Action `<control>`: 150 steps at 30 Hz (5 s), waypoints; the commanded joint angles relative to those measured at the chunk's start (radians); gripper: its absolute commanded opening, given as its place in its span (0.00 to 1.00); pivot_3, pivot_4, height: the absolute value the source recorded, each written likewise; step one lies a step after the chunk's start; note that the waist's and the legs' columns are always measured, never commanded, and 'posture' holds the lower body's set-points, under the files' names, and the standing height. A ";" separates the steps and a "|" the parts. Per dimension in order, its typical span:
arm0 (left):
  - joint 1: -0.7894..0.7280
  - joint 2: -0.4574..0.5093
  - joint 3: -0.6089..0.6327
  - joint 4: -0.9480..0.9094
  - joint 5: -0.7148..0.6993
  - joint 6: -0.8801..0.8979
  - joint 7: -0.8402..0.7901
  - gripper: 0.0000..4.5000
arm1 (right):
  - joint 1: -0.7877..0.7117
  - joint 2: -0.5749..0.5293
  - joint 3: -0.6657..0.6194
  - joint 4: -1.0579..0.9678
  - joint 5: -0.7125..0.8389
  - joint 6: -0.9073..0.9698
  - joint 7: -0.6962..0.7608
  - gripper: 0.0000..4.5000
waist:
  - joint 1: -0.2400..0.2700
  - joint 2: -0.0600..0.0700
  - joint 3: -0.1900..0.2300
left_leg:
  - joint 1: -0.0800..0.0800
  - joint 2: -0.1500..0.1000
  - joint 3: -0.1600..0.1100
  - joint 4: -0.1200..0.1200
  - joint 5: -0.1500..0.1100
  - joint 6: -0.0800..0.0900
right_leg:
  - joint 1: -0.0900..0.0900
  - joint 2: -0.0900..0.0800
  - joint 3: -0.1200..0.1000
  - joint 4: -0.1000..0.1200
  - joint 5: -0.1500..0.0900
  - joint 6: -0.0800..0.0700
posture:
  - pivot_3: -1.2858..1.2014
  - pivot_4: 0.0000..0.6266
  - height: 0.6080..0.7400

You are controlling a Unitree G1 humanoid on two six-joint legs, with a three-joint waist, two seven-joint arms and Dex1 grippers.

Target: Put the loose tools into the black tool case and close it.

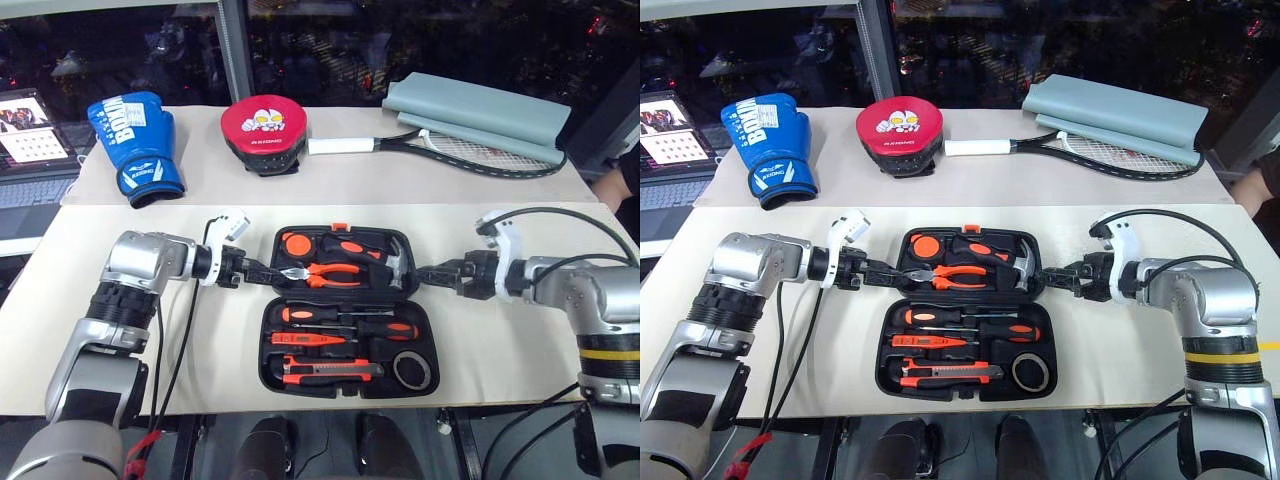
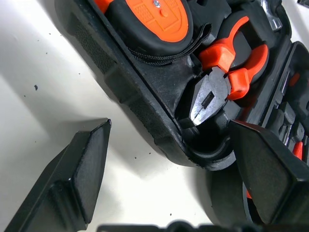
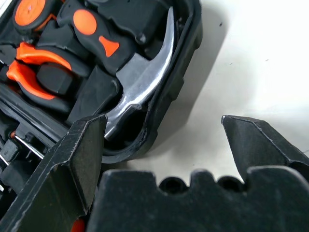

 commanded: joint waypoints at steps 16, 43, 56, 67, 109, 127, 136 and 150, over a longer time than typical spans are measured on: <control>-0.014 -0.029 0.000 0.055 0.033 -0.010 0.016 0.01 | -0.064 0.020 0.054 0.080 -0.038 -0.055 0.034 0.24 | 0.003 0.002 -0.002 | 0.003 -0.001 -0.001 0.001 0.001 -0.001 | 0.002 -0.001 0.000 0.003 0.000 0.000 | 0.52 0.24 0.97; -0.028 -0.130 0.094 -0.015 0.002 -0.054 0.067 0.00 | -0.087 0.066 -0.001 0.057 -0.075 -0.252 0.032 0.01 | 0.009 0.002 -0.002 | 0.001 -0.003 -0.001 0.002 0.002 -0.002 | 0.000 -0.002 0.001 0.007 0.000 0.000 | 0.52 0.24 0.97; 0.086 -0.198 0.143 -0.195 -0.002 -0.373 0.085 0.00 | -0.012 0.138 -0.023 -0.034 -0.198 -0.570 -0.019 0.01 | 0.000 0.001 -0.002 | -0.007 -0.004 -0.001 -0.005 0.002 -0.003 | -0.010 -0.004 0.000 0.008 0.000 0.000 | 0.52 0.24 0.97; 0.298 -0.234 0.146 -0.332 0.098 -0.714 0.185 0.00 | 0.242 0.155 -0.064 -0.215 -0.274 -0.851 -0.035 0.01 | 0.002 0.002 -0.002 | -0.013 -0.004 -0.001 -0.004 0.003 -0.004 | -0.016 -0.004 0.000 0.009 0.000 0.000 | 0.52 0.24 0.97; 0.641 -0.098 0.227 -0.335 0.216 -1.346 0.297 0.38 | 0.941 -0.004 -0.145 -0.456 -0.502 -1.521 -0.108 0.60 | 0.004 0.002 -0.002 | 0.019 0.004 0.001 -0.008 0.002 -0.004 | 0.016 0.001 -0.001 -0.003 -0.001 -0.004 | 0.52 0.24 0.97; 0.231 0.023 0.128 -0.048 0.159 -1.054 -0.005 0.75 | 1.266 -0.172 -0.230 -0.891 -0.063 -0.941 0.165 0.40 | 0.025 -0.002 -0.004 | 0.017 0.007 0.002 -0.006 0.000 -0.005 | 0.016 -0.001 -0.006 -0.005 -0.009 0.005 | 0.52 0.24 0.97; -0.062 -0.102 -0.040 0.286 0.293 -1.220 -0.182 0.03 | 1.097 -0.207 -0.057 -0.829 -0.185 -0.919 0.194 0.00 | 0.025 -0.003 -0.003 | 0.007 0.002 0.001 -0.003 -0.001 -0.003 | 0.010 -0.001 -0.005 -0.006 -0.005 0.000 | 0.52 0.24 0.97; -0.015 -0.033 -0.193 0.170 0.330 -1.165 -0.499 0.01 | 0.726 -0.173 0.005 -0.548 -0.289 -0.916 0.159 0.00 | 0.011 -0.004 -0.002 | 0.001 0.003 0.003 0.001 -0.002 -0.002 | 0.003 0.000 -0.002 -0.004 -0.004 0.000 | 0.52 0.24 0.97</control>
